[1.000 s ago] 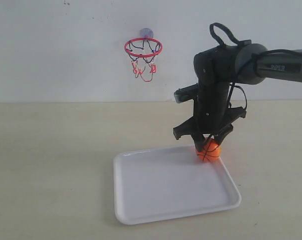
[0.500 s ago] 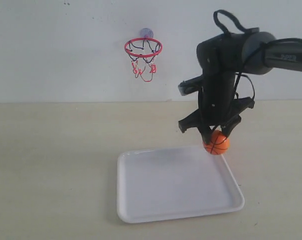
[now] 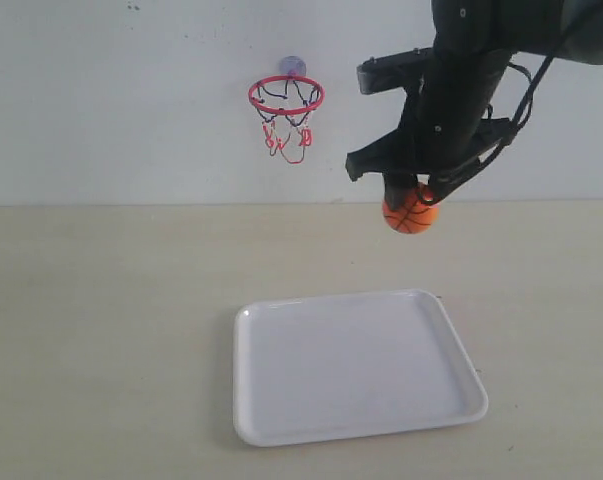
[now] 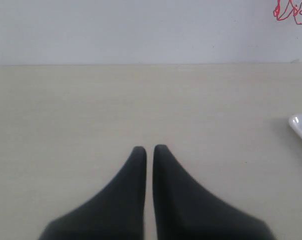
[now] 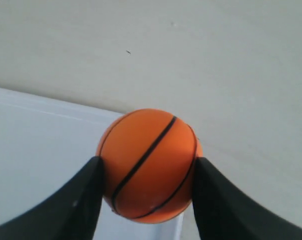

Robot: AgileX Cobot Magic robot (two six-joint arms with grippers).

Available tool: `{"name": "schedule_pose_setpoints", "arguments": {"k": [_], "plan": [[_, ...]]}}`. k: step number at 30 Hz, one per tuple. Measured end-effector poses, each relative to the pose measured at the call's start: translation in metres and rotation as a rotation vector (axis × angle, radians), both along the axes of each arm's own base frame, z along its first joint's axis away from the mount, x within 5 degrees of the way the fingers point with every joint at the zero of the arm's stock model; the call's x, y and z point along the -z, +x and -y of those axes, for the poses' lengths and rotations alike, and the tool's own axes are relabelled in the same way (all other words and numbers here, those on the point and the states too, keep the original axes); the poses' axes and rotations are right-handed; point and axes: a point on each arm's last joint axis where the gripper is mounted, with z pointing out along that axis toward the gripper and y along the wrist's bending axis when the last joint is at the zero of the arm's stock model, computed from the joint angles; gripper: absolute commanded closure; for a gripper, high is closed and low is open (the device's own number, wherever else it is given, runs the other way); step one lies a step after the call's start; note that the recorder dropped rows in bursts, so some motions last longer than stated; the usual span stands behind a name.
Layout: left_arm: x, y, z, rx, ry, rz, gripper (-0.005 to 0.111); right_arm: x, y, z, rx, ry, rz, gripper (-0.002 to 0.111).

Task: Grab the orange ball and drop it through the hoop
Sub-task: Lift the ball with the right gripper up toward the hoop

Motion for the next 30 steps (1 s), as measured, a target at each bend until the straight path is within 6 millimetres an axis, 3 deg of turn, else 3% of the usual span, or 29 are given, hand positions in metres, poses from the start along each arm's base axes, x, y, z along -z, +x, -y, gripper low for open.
{"name": "schedule_pose_setpoints", "arguments": {"k": [8, 14, 17, 22, 30], "plan": [[0.0, 0.0, 0.0, 0.0, 0.0, 0.0, 0.103, -0.011, 0.008, -0.025, -0.026, 0.315, 0.106, 0.108], [0.0, 0.0, 0.0, 0.0, 0.0, 0.0, 0.103, -0.001, 0.009, -0.029, -0.054, 0.357, 0.155, 0.108], [0.0, 0.0, 0.0, 0.0, 0.0, 0.0, 0.103, 0.009, 0.011, -0.022, -0.008, 0.424, 0.189, 0.108], [0.0, 0.0, 0.0, 0.0, 0.0, 0.0, 0.103, 0.023, 0.017, 0.005, 0.055, 0.495, 0.313, 0.108], [0.0, 0.0, 0.0, 0.0, 0.0, 0.0, 0.103, 0.005, 0.038, 0.029, 0.205, 0.569, 0.54, 0.108]]}}
